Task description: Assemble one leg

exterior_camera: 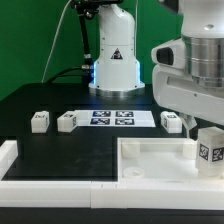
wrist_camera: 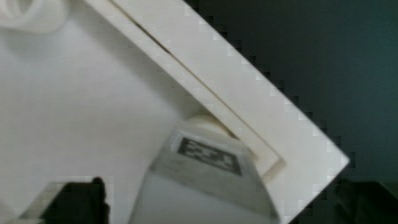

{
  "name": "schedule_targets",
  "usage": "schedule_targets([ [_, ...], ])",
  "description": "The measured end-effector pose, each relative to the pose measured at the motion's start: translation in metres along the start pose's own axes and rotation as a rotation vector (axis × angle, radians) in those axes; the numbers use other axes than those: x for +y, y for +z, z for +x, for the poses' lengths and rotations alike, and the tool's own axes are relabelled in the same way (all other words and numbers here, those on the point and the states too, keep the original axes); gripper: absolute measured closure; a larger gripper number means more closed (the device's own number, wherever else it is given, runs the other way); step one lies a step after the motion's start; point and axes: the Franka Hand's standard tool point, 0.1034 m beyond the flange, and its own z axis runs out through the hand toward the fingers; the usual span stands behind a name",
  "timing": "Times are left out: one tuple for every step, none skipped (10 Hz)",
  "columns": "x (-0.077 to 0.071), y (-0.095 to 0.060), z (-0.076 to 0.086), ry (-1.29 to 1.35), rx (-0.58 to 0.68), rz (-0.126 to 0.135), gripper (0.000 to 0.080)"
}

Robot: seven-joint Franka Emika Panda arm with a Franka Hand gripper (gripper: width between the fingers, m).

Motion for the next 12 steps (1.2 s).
schedule_targets([
  [0.0012, -0.0010, 0.0019, -0.152, 0.003, -0.001, 0.0152],
  [0.0006, -0.0016, 0.0018, -0.251, 0.007, -0.005, 0.0150],
  [0.0003, -0.0030, 0.0018, -0.388, 0.023, -0.029, 0.0150],
  [-0.0014, -0.0055, 0.0017, -0.527, 0.042, -0.055, 0.0150],
  [-0.0015, -0.0060, 0.0019, -0.624, 0.043, -0.062, 0.0150],
  [-0.0006, -0.0055, 0.0024, -0.728, 0.042, -0.068, 0.0150],
  [-0.0003, -0.0048, 0.0023, -0.790, 0.039, -0.070, 0.0150],
  [0.0004, -0.0047, 0.0031, -0.896, 0.035, -0.073, 0.0150],
  [0.0005, -0.0045, 0.0030, -0.919, 0.034, -0.073, 0.0150],
  [0.0004, -0.0042, 0.0029, -0.914, 0.034, -0.073, 0.0178],
  [0.0006, -0.0040, 0.0030, -0.914, 0.033, -0.073, 0.0178],
  [0.0007, -0.0039, 0.0030, -0.914, 0.033, -0.073, 0.0358],
])
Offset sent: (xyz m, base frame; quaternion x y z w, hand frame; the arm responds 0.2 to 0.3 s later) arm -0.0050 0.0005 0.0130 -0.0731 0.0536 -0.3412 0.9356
